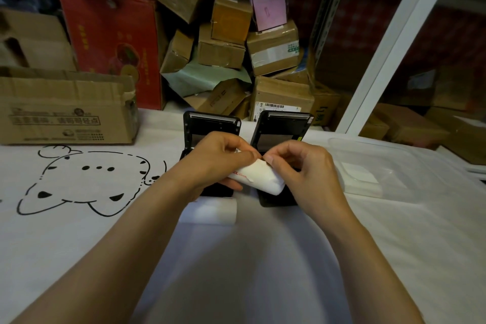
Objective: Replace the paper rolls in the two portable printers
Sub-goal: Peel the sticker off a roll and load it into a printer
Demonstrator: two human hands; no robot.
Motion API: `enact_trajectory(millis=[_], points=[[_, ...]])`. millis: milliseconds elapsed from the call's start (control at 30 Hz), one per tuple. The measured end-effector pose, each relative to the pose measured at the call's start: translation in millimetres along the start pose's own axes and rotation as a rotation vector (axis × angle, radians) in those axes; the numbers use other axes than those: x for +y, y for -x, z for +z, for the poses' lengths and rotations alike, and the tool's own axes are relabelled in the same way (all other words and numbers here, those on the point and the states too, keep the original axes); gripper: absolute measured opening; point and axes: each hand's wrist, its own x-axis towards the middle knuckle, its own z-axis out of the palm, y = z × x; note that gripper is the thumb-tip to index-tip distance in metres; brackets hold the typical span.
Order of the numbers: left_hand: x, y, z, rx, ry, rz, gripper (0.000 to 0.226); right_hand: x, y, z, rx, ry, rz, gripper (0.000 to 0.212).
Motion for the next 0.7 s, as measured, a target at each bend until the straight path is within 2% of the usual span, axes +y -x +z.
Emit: enact_trajectory(millis=[133, 300, 534, 701], points=[[0.9, -0.2, -0.6, -0.005, 0.007, 0.005, 0.008, -2.1, 1.0, -0.6, -0.016, -0.089, 0.004, 0.008], [0.5, -0.1, 1.6, 0.001, -0.007, -0.002, 0.006, -1.2, 1.0, -0.4, -0.008, -0.046, 0.001, 0.013], [1.2, 1.0, -3.1, 0.015, 0.032, -0.026, 0.009, 1.2, 0.6, 4.1, -0.031, 0.009, -0.135, 0.004], [4.6, 2.7, -7.2, -0.001, 0.090, -0.058, 0.010, 0.1, 0.9, -0.5, -0.126, -0.169, -0.178, 0.010]])
